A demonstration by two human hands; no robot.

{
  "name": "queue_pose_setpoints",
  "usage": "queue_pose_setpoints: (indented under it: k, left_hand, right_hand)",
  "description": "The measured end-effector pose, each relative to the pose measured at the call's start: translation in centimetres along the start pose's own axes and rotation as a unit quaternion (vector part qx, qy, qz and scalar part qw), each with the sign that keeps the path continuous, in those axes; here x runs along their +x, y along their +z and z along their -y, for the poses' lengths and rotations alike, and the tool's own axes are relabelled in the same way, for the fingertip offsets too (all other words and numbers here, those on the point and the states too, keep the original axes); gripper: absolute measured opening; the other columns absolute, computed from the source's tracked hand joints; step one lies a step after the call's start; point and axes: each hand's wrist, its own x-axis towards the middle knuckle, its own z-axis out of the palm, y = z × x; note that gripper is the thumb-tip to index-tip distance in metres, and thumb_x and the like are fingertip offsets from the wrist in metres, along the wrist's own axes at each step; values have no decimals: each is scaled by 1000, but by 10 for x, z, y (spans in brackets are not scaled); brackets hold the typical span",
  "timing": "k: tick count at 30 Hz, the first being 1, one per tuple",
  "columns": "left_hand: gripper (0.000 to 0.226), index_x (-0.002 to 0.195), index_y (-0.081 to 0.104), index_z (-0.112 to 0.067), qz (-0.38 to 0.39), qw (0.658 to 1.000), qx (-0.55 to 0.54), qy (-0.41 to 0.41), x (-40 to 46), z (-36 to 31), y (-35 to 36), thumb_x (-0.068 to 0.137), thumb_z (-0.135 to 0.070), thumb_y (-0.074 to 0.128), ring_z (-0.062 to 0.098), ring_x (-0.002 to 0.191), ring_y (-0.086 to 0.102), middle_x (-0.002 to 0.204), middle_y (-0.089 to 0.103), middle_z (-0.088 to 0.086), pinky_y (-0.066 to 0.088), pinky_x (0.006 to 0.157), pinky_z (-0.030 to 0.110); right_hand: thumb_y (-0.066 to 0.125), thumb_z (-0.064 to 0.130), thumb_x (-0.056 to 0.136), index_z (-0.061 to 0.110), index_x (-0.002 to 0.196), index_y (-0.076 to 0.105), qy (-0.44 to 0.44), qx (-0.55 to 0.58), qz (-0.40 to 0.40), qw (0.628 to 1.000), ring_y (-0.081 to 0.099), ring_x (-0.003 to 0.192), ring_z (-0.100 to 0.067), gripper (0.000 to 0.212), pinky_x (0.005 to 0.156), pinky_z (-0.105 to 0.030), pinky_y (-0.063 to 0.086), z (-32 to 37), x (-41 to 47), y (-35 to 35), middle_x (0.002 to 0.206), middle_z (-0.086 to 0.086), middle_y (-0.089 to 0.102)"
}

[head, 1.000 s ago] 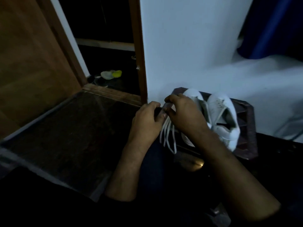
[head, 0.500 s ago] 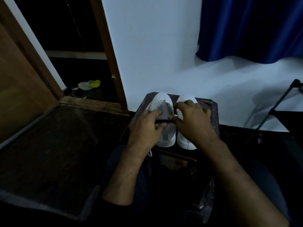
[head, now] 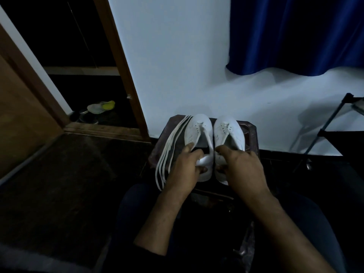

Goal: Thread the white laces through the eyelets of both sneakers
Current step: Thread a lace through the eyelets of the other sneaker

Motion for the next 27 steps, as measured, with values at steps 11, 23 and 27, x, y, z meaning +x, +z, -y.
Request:
queue_pose_setpoints:
  k: [11,23,27]
  left_hand:
    - [39,130,60,-23,-54,992,-109,28,4,7,-4,95,-37,70,-11,103,55,125,59,-8,41,82,5]
    - [37,112,69,-16,-121,979,-94,-135,7,66,-13,91,-47,71,22,101,65,106,68,3,53,80,35]
    - [54,112,70,-15,-121,977,-49,-169,10,73,-18,74,-53,82,29,105,62,110,64,7,55,85,46]
  right_hand:
    - [71,37,85,23,106,69,11,-10,-10,1000,60,104,-31,26,83,-40,43,-2,11,-5,105,-6,65]
    - [40,51,101,28,122,63,-164,21,130,978,51,124,-24,39,101,-46,39,55,92,14,130,3,58]
    - [18,64,100,34,128,62,-127,-31,228,965,44,137,-25,60,119,-58,9,59,104,22,134,-1,61]
